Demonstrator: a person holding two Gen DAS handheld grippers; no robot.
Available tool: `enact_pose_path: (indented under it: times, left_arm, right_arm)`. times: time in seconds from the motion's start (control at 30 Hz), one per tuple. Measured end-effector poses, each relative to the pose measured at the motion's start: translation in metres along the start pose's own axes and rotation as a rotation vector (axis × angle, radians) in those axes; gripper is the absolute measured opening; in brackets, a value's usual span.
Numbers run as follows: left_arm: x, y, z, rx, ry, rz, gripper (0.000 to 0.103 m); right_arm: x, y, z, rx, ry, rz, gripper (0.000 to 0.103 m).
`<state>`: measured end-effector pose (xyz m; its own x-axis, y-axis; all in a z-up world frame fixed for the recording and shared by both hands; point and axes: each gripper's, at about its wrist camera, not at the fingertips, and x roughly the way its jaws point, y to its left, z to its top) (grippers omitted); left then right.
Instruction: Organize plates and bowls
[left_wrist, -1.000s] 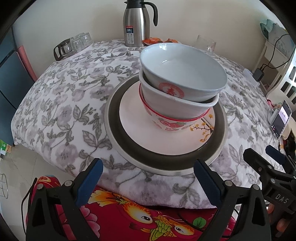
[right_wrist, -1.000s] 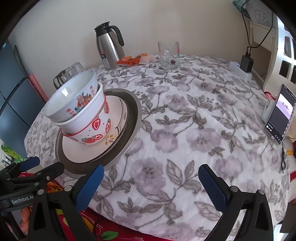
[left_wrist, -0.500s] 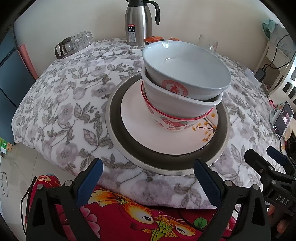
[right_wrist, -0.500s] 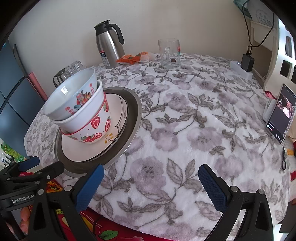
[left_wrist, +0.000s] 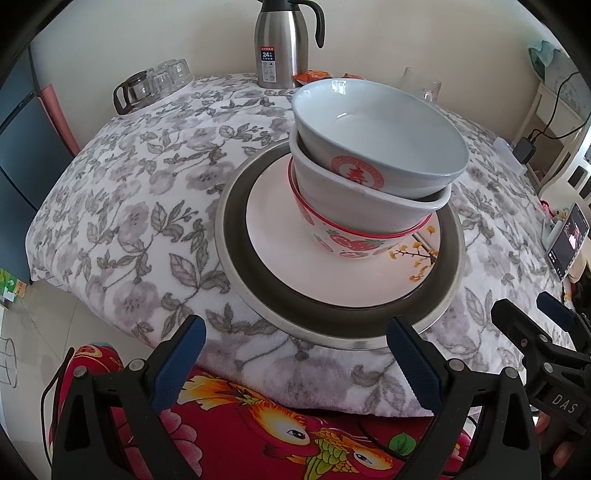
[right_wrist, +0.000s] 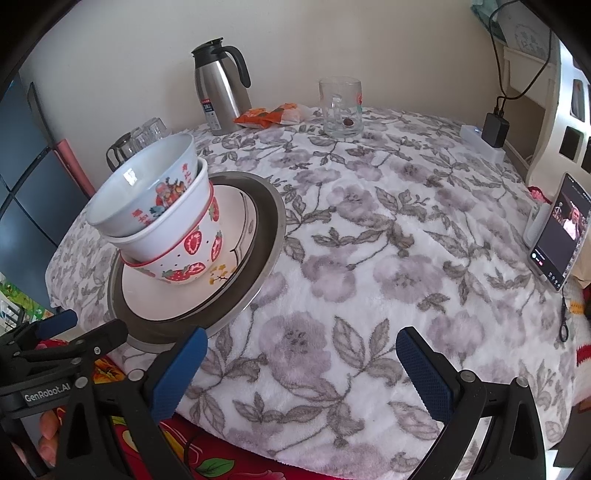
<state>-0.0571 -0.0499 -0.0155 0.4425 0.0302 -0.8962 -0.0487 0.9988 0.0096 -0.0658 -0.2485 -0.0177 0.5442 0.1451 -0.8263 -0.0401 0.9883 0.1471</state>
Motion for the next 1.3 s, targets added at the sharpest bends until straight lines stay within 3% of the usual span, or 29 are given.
enact_pose_path:
  times: [1.3]
  left_arm:
    - [0.0006, -0.0013, -0.0023, 0.000, 0.008, 0.036, 0.098]
  right_arm:
    - [0.0039, 0.0013, -0.0026, -0.015, 0.024, 0.009, 0.103]
